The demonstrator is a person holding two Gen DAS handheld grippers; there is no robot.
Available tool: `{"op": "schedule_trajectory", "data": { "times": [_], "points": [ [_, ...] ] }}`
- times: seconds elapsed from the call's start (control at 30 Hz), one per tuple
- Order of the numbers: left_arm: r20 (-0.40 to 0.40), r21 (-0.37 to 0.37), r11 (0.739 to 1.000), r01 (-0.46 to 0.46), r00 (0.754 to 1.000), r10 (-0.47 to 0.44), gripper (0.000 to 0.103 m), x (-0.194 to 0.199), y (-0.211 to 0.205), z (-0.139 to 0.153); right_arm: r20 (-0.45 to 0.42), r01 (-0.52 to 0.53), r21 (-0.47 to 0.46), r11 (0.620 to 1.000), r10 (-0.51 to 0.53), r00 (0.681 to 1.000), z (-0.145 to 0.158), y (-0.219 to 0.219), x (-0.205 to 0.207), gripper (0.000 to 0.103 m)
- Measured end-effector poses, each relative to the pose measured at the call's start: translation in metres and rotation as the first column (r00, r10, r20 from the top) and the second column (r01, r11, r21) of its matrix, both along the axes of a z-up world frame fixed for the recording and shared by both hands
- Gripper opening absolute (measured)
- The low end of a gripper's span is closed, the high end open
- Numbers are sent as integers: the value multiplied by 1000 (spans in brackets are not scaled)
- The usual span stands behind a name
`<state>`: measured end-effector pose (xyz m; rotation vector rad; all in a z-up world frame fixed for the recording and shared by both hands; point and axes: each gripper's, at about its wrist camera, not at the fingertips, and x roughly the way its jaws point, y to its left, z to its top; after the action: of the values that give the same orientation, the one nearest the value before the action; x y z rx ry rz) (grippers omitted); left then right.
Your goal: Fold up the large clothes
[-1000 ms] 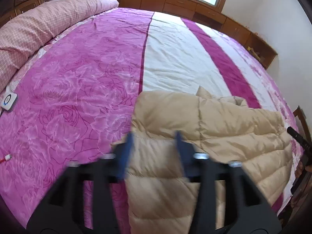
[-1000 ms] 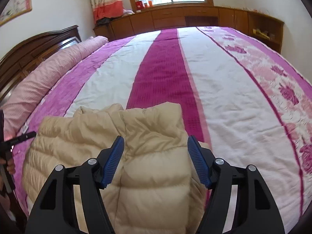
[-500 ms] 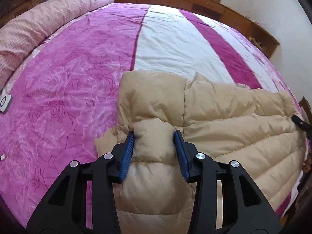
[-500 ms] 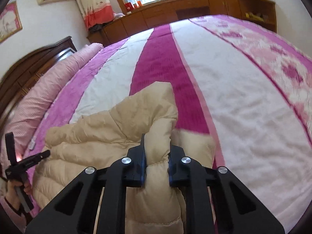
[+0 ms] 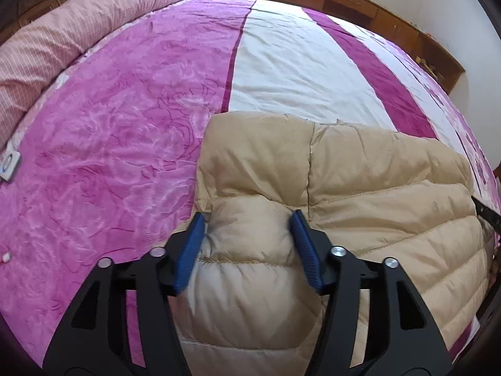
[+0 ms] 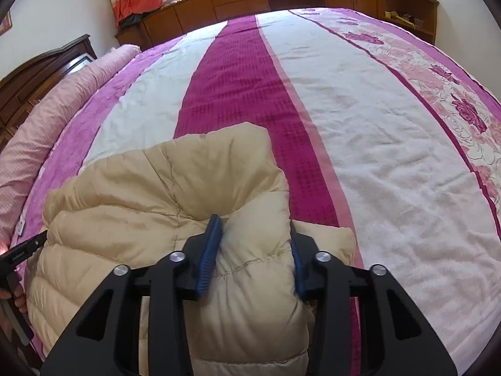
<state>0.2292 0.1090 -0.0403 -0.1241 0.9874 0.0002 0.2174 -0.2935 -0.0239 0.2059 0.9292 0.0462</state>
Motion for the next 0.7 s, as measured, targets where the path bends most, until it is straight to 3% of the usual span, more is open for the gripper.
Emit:
{"op": "schedule_trajectory", "data": {
  "times": [0.1, 0.13, 0.47, 0.7],
  "points": [
    [10, -12, 1000, 12, 1000, -12, 67, -13, 7, 15, 23, 17, 23, 1000, -18, 1000, 11, -4, -10, 72],
    [19, -11, 1000, 2, 1000, -1, 72, -20, 11, 22, 31, 23, 34, 999, -24, 999, 14, -5, -13, 76],
    [4, -47, 999, -15, 1000, 15, 73, -64, 26, 38, 104, -27, 32, 999, 23, 994, 49, -3, -69, 86],
    [-11, -74, 997, 5, 1000, -6, 74, -96, 22, 34, 70, 23, 98, 995, -30, 997, 42, -25, -97, 88]
  ]
}}
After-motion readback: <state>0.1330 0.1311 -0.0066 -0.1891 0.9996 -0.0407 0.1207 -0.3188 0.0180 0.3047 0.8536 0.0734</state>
